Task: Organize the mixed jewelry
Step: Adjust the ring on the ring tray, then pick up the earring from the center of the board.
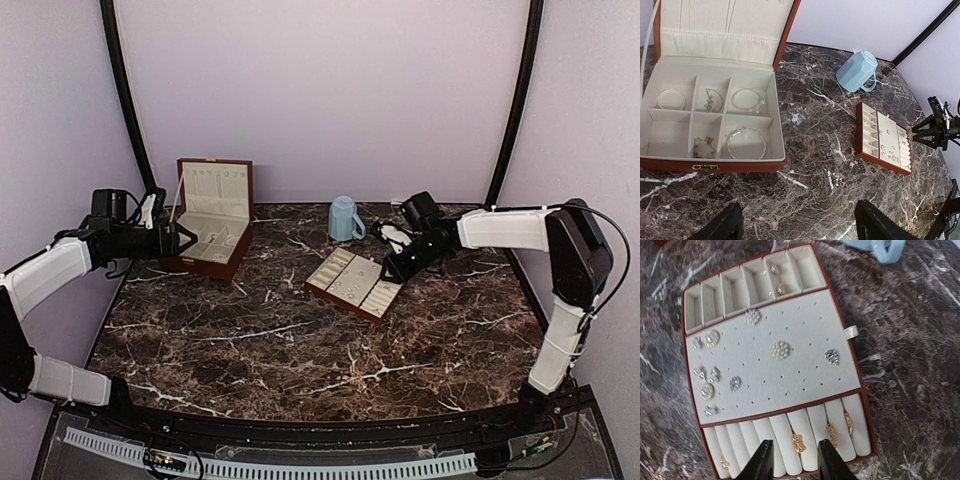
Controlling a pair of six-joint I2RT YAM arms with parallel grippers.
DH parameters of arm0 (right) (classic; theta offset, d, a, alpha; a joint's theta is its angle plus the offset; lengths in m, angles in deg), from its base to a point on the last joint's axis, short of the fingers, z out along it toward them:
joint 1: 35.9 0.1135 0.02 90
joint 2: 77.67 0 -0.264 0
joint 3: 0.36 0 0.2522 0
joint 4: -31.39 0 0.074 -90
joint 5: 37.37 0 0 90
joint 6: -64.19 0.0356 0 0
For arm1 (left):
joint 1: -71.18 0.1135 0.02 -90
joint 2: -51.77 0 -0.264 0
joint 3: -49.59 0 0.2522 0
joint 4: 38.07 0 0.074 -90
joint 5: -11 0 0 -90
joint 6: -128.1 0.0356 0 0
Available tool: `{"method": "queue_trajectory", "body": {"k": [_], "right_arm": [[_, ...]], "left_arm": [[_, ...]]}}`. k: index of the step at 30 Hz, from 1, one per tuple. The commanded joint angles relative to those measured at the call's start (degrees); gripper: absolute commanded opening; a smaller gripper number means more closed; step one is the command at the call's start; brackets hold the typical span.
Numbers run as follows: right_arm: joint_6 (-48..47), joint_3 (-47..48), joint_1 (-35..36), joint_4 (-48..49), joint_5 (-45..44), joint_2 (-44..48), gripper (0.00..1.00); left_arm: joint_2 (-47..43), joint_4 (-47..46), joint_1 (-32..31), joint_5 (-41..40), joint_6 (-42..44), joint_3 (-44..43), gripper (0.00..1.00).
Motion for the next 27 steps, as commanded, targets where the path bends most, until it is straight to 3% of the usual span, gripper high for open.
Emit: {"method": "queue_trajectory", "body": {"k": [1, 8, 19, 27], "right_arm": [[2.9, -1.1, 0.4, 4.7, 1.2, 7.9, 0.36], [12.5, -5.8, 2.2, 7.9, 0.8, 14.1, 0.41], [29.8, -12.2, 14.9, 7.2, -14.7, 18.9, 0.42], [40.7, -18.4, 20.7, 5.9, -18.9, 21.8, 0.41]], "left_arm": [[-3.9, -2.2, 0.3, -1.4, 0.9, 0.9, 0.8], [-6.6, -3.6, 0.3, -4.4, 0.4, 2.4, 0.81], [-8.7, -4.1, 0.3, -8.0, -0.3, 3.5, 0.81], [-10.8, -4.1, 0.3, -9.1, -0.9, 4.3, 0.81]]}}
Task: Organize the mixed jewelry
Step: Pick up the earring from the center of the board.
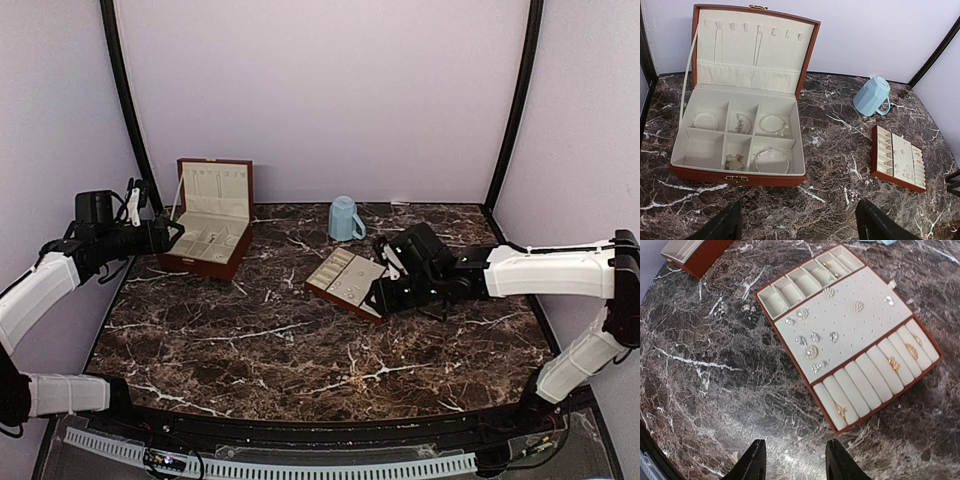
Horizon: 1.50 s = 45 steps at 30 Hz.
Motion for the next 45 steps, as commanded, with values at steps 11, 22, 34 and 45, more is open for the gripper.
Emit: {"method": "queue_trajectory", "body": {"k": [11, 22, 34, 45], "right_arm": [[15.2, -9.9, 2.3, -1.2, -8.5, 6.2, 0.41], [14.7, -10.9, 2.3, -5.0, -11.5, 9.6, 0.42], [17.1, -12.8, 2.3, -9.5, -12.2, 14.0, 0.41], [18.6, -15.2, 2.3, -9.5, -9.9, 17.3, 0.42]], "left_arm": [[-2.7, -0.6, 0.3, -4.5, 0.1, 1.5, 0.81], [-2.3, -0.1, 0.3, -3.9, -0.6, 1.1, 0.81], [-1.8, 2.6, 0.3, -3.7, -2.9, 0.4, 0.8], [-0.9, 4.4, 0.3, 0.7, -4.3, -0.1, 0.8]]}}
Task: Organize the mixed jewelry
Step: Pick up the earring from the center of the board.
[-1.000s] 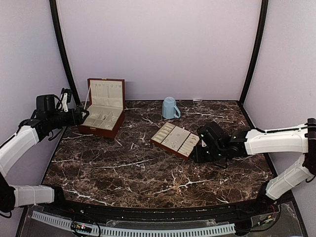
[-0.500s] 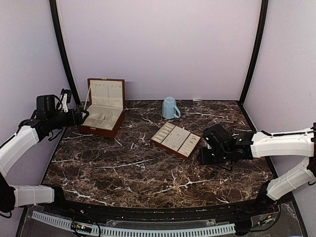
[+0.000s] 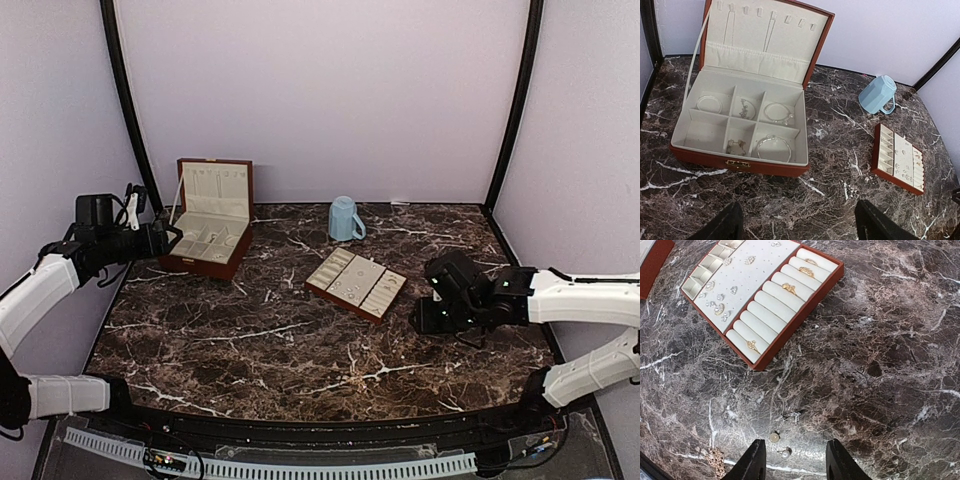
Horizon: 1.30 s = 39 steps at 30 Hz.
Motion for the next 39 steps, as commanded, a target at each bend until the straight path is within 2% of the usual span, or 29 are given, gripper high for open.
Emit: {"method": "queue_trajectory", "body": {"k": [1, 22, 39], "right_arm": [[1.3, -1.4, 0.4, 0.9, 1.1, 0.4, 0.43], [-2.1, 2.9, 1.1, 3.0, 3.3, -13.5, 0.37], [-2.0, 5.2, 3.4, 3.3, -0.6, -19.3, 0.3]], "left_arm": [[0.2, 1.8, 0.3, 2.8, -1.0, -0.6, 0.79], [1.9, 2.8, -2.1, 2.7, -1.0, -1.0, 0.79], [1.5, 3.0, -2.9, 2.3, -1.0, -1.0, 0.79]]}}
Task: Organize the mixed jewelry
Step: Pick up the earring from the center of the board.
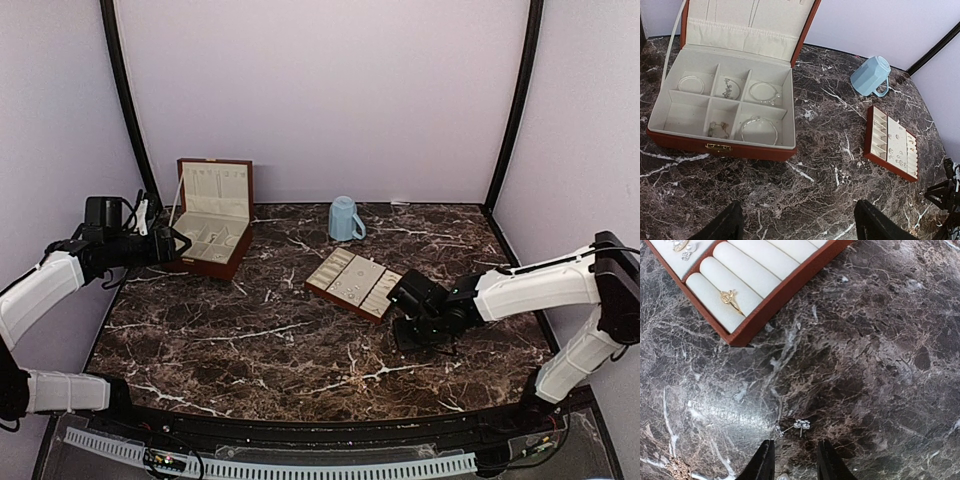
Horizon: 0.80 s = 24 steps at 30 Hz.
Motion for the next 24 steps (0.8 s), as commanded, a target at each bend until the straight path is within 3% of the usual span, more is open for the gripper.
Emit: {"method": "queue_trajectory", "body": {"k": [1, 24], "right_arm": [[-0.4, 1.9, 1.0, 0.8, -2.6, -1.1, 0.29], [1.7, 3.8, 1.1, 0.0, -6.0, -5.4, 0.2]], "left_arm": [[-0.9, 0.8, -0.4, 0.0, -0.1, -1.0, 0.79], [-1.6, 1.1, -1.1, -0.2, 0.0, -1.0, 0.79]]}}
